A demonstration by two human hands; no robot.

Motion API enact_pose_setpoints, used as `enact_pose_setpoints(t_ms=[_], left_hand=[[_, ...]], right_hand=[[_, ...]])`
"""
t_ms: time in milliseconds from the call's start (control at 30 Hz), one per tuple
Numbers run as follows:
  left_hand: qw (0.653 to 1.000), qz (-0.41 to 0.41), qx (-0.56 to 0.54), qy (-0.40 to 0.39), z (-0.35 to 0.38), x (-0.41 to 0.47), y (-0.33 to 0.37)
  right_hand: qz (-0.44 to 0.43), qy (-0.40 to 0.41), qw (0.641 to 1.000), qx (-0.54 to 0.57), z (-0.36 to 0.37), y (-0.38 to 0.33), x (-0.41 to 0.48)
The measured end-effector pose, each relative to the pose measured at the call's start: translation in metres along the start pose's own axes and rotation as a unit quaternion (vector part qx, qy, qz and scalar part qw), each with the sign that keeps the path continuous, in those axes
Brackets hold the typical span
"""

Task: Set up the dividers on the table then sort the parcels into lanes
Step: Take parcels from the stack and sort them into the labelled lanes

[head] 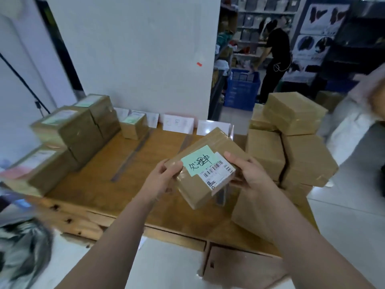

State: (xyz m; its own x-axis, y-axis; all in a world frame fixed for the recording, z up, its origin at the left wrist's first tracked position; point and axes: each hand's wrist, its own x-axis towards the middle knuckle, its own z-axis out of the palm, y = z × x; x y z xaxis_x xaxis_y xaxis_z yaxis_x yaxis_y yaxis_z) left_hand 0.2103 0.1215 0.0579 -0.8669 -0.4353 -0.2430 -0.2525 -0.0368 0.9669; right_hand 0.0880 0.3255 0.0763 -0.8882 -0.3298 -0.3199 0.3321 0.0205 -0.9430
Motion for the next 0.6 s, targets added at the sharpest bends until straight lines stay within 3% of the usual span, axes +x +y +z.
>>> enact_pose_setpoints(t_ms=[333,600], left_hand=[[0.998,-0.009,0.005,0.054,-0.125,0.011,0.000],[0.991,-0.045,0.013,0.128,-0.184,0.058,0.006]], right_hand=[[0.006,-0.022,1.000,0.017,0.160,-0.001,0.022],[0.039,-0.085,0.993,-0.073,0.229,0.005,0.075]])
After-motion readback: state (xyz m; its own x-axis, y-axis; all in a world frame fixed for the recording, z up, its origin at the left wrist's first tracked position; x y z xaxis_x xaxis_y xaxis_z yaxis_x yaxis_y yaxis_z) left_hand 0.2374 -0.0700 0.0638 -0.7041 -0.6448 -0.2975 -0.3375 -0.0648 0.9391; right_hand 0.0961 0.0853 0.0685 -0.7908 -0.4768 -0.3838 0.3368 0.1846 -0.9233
